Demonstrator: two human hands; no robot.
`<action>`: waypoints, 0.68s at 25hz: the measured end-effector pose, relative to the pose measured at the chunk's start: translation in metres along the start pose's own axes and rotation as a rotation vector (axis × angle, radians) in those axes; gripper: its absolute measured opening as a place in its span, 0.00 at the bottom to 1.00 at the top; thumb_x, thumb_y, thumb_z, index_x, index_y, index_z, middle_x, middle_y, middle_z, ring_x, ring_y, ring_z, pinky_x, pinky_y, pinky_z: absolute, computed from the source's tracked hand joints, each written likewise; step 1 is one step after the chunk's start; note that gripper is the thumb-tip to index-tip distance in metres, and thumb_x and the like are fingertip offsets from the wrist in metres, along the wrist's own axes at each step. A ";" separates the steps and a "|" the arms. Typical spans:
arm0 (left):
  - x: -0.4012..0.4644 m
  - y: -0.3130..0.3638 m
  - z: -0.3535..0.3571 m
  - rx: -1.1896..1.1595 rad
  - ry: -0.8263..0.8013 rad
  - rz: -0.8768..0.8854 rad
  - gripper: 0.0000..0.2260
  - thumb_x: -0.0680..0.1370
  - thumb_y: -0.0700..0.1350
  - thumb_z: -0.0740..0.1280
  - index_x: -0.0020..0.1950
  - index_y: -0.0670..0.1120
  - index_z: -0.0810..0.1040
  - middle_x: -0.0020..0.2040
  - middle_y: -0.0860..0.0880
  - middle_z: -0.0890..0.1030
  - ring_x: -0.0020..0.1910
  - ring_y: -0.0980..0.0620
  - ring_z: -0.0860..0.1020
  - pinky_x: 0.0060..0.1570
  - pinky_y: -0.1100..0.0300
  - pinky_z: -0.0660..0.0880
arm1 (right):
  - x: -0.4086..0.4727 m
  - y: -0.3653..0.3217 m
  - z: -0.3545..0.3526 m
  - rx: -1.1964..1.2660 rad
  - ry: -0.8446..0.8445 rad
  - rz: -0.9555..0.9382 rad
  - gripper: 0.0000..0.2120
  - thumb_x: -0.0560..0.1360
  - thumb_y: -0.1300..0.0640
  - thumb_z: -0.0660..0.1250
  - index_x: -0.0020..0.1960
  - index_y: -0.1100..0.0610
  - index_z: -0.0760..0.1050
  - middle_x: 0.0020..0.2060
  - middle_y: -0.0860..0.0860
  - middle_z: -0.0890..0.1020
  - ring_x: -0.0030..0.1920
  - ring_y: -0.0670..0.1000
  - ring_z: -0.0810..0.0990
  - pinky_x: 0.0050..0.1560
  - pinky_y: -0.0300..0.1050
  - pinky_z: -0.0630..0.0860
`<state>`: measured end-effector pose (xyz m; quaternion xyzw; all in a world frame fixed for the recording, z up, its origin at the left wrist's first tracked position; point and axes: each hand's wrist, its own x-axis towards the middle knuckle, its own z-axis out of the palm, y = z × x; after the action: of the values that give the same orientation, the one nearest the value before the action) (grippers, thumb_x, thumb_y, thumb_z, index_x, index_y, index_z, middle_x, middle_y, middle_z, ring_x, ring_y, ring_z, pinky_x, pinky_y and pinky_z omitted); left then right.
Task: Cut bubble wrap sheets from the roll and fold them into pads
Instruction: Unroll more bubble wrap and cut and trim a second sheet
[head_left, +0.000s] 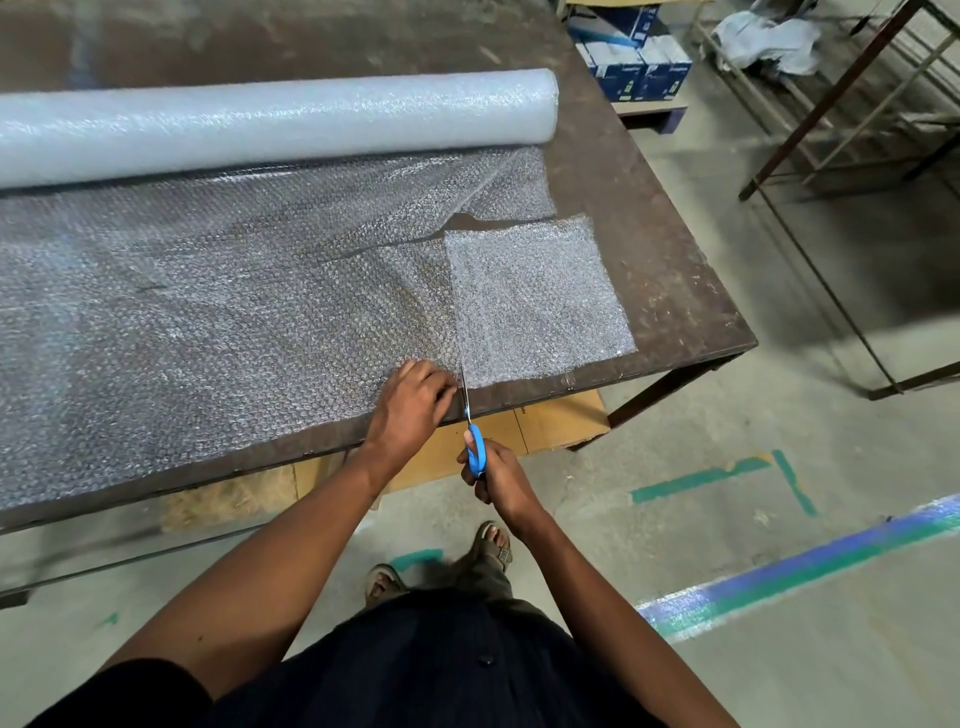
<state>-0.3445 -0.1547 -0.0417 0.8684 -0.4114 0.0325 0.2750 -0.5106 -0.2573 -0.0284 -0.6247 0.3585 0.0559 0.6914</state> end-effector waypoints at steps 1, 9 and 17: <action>0.000 0.000 0.000 -0.006 0.001 -0.005 0.06 0.81 0.45 0.71 0.56 0.45 0.85 0.50 0.49 0.81 0.51 0.47 0.77 0.52 0.46 0.76 | 0.000 0.001 -0.002 -0.007 0.000 -0.006 0.22 0.83 0.37 0.66 0.47 0.56 0.79 0.32 0.50 0.75 0.30 0.47 0.64 0.31 0.42 0.60; -0.003 0.000 0.002 -0.082 0.026 -0.050 0.06 0.80 0.45 0.73 0.57 0.46 0.85 0.50 0.50 0.81 0.53 0.49 0.76 0.54 0.51 0.74 | 0.002 -0.005 -0.001 -0.016 -0.001 0.024 0.21 0.82 0.37 0.67 0.47 0.56 0.80 0.33 0.50 0.76 0.30 0.45 0.65 0.32 0.41 0.60; -0.005 -0.003 0.006 -0.111 0.036 -0.106 0.06 0.80 0.46 0.74 0.57 0.48 0.85 0.50 0.52 0.81 0.53 0.50 0.75 0.55 0.51 0.73 | 0.005 -0.003 0.000 -0.041 0.014 0.010 0.13 0.85 0.50 0.68 0.45 0.56 0.80 0.31 0.47 0.76 0.32 0.46 0.68 0.31 0.40 0.60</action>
<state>-0.3463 -0.1526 -0.0496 0.8715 -0.3611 0.0107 0.3316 -0.5050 -0.2597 -0.0285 -0.6375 0.3653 0.0622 0.6754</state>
